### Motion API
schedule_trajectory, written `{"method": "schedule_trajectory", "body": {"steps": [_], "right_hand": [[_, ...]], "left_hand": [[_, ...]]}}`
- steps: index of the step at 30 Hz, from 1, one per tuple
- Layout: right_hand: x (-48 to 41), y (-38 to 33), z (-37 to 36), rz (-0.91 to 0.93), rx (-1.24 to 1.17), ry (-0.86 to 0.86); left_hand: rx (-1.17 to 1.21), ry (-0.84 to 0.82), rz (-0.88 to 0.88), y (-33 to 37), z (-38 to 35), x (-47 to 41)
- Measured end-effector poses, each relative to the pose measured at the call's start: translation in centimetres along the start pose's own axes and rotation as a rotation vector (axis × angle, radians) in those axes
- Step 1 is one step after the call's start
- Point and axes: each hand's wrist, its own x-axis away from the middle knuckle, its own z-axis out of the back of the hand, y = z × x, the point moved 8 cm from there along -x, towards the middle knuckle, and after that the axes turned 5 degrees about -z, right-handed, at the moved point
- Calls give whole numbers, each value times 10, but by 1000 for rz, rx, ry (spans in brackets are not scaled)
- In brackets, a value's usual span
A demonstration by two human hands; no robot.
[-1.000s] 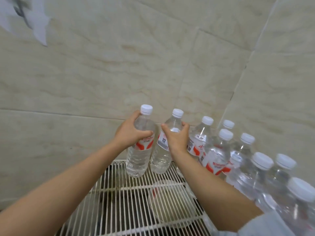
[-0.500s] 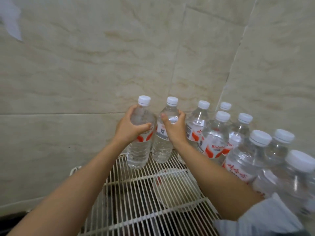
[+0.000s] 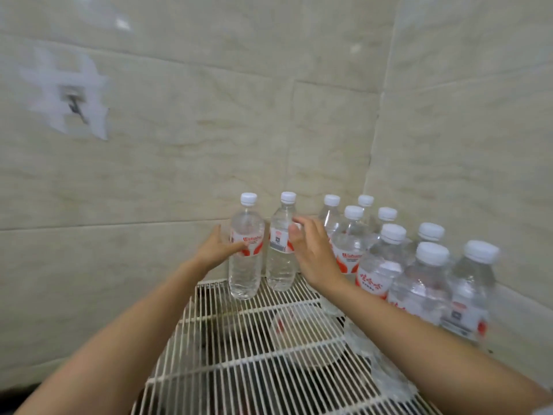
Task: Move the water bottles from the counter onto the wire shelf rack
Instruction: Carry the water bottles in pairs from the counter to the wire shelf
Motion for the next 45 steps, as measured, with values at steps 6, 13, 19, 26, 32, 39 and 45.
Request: {"method": "schedule_trajectory", "body": {"steps": [6,13,19,26,32,39,45], "right_hand": [[37,-13,15,58,112,-166],[109,-29,36,82,32,-302],[184,-41,21,146,-104,-468],[236,-85,14,221,-175,-458],[280,-139,-48,301,-90,-511],[363,-270,-176,397,4,-609],[470,-381,-268,506,-23,-784]], "left_hand": [[-191,126,71,7,31,66],[-294,286,147,21,72,197],[-322,535,269,4,102,340],[-421,656,316,13,146,428],[-446,750,341,3,210,522],[-583,893,443,-19,337,693],[-577,1064,541,-45,424,834]]}}
